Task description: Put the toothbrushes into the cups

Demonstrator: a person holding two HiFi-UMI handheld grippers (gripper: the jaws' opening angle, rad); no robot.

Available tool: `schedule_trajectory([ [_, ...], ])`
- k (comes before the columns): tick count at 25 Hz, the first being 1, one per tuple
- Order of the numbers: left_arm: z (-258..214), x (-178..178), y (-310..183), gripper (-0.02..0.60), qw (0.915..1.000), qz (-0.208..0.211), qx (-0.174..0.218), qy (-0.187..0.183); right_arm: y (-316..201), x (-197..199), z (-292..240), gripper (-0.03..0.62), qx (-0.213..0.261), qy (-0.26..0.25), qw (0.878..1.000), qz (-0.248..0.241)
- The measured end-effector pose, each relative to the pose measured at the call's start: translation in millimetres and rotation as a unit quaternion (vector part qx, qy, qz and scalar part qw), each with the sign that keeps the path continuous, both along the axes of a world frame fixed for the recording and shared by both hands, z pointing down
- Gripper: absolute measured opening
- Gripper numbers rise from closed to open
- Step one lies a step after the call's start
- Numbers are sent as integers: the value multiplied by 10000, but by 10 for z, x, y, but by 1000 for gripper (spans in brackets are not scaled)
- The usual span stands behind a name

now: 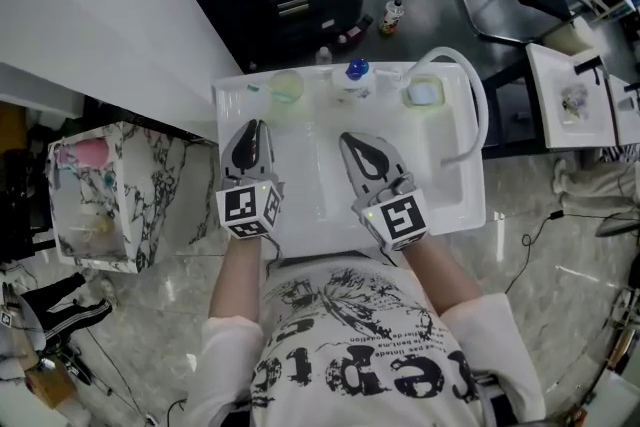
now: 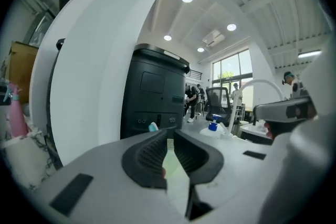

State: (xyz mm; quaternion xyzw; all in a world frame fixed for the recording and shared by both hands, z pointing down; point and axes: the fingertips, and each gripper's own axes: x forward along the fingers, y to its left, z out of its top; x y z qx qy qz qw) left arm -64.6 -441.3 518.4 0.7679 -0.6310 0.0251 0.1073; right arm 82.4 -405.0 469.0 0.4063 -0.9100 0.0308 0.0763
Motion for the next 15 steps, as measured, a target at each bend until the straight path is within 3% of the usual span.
schedule_trajectory([
  [8,-483,394,507,20,9978,402,357,-399,403,216,-199,-6,172,-36,9998,71],
  [15,-931,652,959,18,9945,772,523,-474,659,368,-404,-6,374,-18,9992,171],
])
